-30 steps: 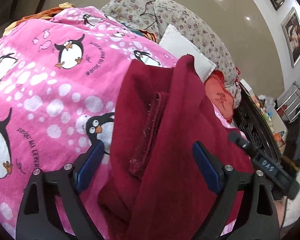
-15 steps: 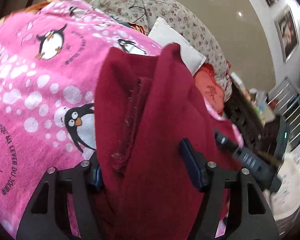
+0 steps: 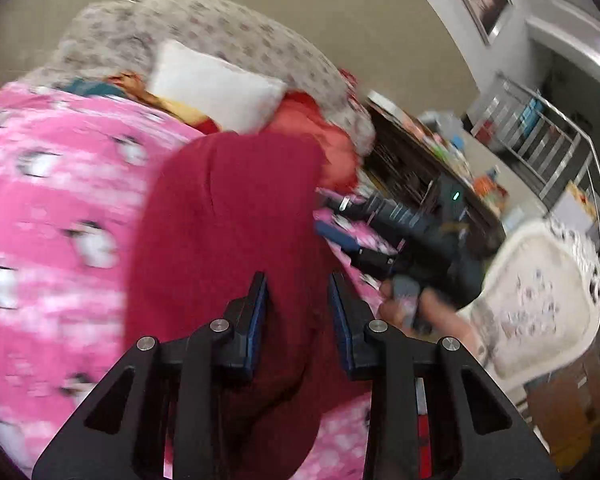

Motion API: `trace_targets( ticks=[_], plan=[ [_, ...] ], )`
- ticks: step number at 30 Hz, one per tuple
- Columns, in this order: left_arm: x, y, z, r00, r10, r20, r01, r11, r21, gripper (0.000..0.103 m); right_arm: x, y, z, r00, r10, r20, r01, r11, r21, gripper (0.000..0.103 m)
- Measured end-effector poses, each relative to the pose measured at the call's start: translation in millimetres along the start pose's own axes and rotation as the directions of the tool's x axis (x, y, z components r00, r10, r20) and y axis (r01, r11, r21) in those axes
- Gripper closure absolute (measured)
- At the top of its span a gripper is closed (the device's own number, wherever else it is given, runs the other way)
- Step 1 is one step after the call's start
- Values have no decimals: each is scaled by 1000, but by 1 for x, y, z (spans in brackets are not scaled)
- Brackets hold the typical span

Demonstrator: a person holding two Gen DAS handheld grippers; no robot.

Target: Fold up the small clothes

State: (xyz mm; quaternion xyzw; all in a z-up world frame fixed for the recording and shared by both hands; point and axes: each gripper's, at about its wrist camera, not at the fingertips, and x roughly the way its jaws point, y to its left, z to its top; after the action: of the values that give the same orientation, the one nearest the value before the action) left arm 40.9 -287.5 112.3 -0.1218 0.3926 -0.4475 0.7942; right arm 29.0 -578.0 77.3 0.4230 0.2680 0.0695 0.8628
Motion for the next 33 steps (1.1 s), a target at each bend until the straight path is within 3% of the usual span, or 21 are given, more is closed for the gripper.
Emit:
trace_targets(
  ticks=[3,5,7,9,11,12,13,15,17,19,21,24,25,27,29,31,33],
  plan=[
    [52,-5,-13,991,-67,-113,60,996,-65,74,-17,-28,8,998,62,8,-63,993,96,49],
    [64,-12,-21,990,-4,-140,0,1000,-24,74,-19,-38,6,997,77,-19,-74,988,134,49],
    [50,-28,-24,992,45,-119,-37,997,67,74,-21,-30,5,997,62,-44,-56,991,121,49],
    [18,-41,-26,996,48,-78,-37,990,134,73,-29,-9,7,996,77,-43,-75,996,54,49],
    [-16,-45,-30,998,62,-22,-57,983,174,62,-33,19,1,993,105,-58,-106,994,-21,46],
    [-29,-43,-34,997,82,2,-81,981,177,45,-31,34,-4,991,103,-81,-108,992,-63,39],
    [-41,-36,-39,993,119,27,-122,978,168,31,-27,45,-9,990,81,-112,-92,991,-99,37],
    [-54,-14,-48,980,187,61,-194,971,137,30,-11,52,-24,982,25,-185,-49,991,-128,37],
    [-51,9,-57,973,225,47,-229,969,90,30,3,50,-38,971,-23,-239,-13,989,-148,36],
    [-39,31,-66,974,228,10,-228,973,25,30,7,40,-53,978,-80,-195,49,986,-158,34],
    [-23,39,-74,983,181,-23,-181,983,-7,30,13,31,-62,978,-120,-171,94,983,-157,33],
    [-11,35,-83,983,180,-37,-179,983,30,30,23,38,-67,973,-174,-149,137,964,-228,33],
    [-11,30,-86,983,184,-25,-183,982,51,30,29,44,-68,972,-183,-149,140,956,-259,35],
    [-8,25,-85,982,186,-18,-185,981,61,30,42,54,-70,979,-123,-162,70,952,-299,41],
    [-5,29,-84,985,172,-25,-171,985,33,30,54,54,-71,978,-122,-171,64,947,-314,54],
    [-6,31,-82,987,158,-32,-158,987,11,30,59,52,-71,974,-152,-170,88,937,-337,88],
    [-9,28,-82,987,158,-43,-157,987,23,30,49,48,-65,983,-77,-166,27,958,-284,89]
  ],
)
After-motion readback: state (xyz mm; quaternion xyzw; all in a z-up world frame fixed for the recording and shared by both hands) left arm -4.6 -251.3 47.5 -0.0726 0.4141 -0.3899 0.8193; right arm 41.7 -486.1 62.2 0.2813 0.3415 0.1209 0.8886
